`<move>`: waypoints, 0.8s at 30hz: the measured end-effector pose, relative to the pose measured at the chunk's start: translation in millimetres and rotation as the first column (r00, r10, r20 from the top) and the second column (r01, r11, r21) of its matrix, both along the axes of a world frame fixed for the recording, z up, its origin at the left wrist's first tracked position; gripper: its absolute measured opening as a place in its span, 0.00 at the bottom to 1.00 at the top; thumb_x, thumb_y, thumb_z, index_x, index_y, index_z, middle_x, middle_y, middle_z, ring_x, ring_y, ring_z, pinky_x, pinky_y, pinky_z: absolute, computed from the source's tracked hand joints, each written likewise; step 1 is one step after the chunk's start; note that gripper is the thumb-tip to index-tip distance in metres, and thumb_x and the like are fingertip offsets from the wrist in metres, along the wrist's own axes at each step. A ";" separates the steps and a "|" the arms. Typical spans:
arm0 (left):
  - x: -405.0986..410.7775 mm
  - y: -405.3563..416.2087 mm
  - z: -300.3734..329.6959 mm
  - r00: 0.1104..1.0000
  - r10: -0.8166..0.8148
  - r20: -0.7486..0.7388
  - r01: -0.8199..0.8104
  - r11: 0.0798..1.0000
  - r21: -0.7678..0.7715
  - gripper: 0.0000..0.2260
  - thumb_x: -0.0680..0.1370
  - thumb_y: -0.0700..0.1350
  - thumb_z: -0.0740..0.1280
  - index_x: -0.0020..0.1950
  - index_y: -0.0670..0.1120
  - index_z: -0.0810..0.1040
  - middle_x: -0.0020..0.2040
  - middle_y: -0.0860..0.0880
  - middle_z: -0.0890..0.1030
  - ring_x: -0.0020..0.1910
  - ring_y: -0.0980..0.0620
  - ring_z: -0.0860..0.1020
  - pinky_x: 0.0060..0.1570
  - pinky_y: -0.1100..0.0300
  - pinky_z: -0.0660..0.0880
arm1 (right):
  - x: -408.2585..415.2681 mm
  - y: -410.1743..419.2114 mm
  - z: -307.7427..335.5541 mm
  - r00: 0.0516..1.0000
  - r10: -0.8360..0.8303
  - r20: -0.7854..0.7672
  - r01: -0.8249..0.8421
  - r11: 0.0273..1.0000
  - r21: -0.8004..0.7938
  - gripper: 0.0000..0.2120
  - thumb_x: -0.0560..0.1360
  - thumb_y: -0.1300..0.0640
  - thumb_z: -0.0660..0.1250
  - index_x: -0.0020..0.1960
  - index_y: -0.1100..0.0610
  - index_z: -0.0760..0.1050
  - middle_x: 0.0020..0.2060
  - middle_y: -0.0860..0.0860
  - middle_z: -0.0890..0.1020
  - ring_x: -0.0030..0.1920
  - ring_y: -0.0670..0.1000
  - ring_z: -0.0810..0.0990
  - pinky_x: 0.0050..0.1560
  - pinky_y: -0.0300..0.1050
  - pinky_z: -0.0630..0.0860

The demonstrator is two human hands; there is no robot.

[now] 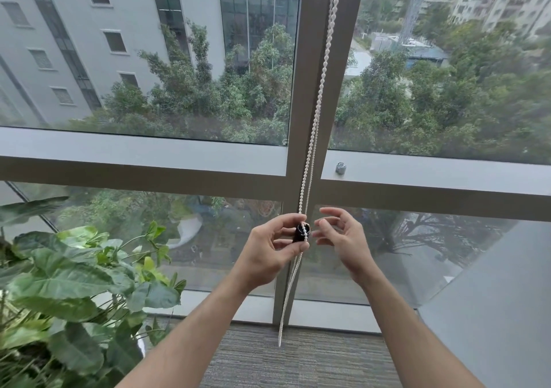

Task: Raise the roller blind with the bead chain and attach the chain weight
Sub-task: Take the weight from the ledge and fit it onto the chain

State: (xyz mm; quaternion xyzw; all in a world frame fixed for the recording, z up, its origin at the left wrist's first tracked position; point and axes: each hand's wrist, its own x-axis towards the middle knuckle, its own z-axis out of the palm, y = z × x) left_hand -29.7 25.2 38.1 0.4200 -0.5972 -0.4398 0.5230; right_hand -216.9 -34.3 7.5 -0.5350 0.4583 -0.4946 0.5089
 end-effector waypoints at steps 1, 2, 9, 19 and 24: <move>-0.1 0.0 0.0 1.000 0.006 -0.008 -0.006 1.000 0.004 0.23 0.71 0.40 0.76 0.59 0.63 0.80 0.52 0.53 0.85 0.53 0.53 0.83 0.52 0.58 0.80 | -0.8 -7.8 1.2 0.997 -0.061 -0.043 0.060 0.998 -0.009 0.11 0.78 0.63 0.68 0.55 0.49 0.77 0.45 0.56 0.83 0.41 0.53 0.86 0.41 0.48 0.82; 0.0 0.1 0.2 1.000 0.012 -0.017 -0.012 1.000 0.007 0.23 0.70 0.40 0.76 0.59 0.64 0.80 0.53 0.53 0.85 0.53 0.52 0.83 0.52 0.58 0.80 | -1.9 -16.2 3.1 0.989 -0.118 -0.094 0.116 0.993 -0.027 0.11 0.78 0.62 0.68 0.55 0.48 0.76 0.46 0.55 0.82 0.42 0.53 0.85 0.41 0.49 0.82; 1.7 0.1 0.6 0.997 0.039 -0.067 -0.037 0.999 0.032 0.23 0.70 0.40 0.77 0.60 0.60 0.81 0.54 0.48 0.85 0.56 0.46 0.83 0.54 0.53 0.80 | -11.2 -78.5 31.5 0.811 -0.469 -0.350 0.402 0.881 -0.248 0.16 0.77 0.54 0.68 0.64 0.57 0.74 0.51 0.55 0.80 0.50 0.54 0.79 0.57 0.55 0.77; -1.0 2.7 1.7 0.994 0.052 -0.091 -0.048 0.998 0.048 0.22 0.70 0.36 0.76 0.59 0.56 0.81 0.53 0.43 0.85 0.55 0.41 0.82 0.55 0.52 0.80 | -10.3 -134.6 45.6 0.629 -0.338 -0.700 0.288 0.938 -0.193 0.20 0.78 0.51 0.68 0.65 0.61 0.74 0.63 0.61 0.75 0.64 0.60 0.73 0.64 0.51 0.68; -2.5 5.2 -0.3 0.994 0.056 -0.097 -0.051 0.997 0.053 0.22 0.71 0.35 0.76 0.61 0.53 0.80 0.53 0.44 0.86 0.55 0.44 0.83 0.56 0.52 0.80 | -7.3 -135.4 41.2 0.649 -0.405 -0.644 0.350 0.911 -0.219 0.15 0.76 0.53 0.71 0.59 0.60 0.77 0.58 0.59 0.79 0.60 0.58 0.76 0.61 0.50 0.70</move>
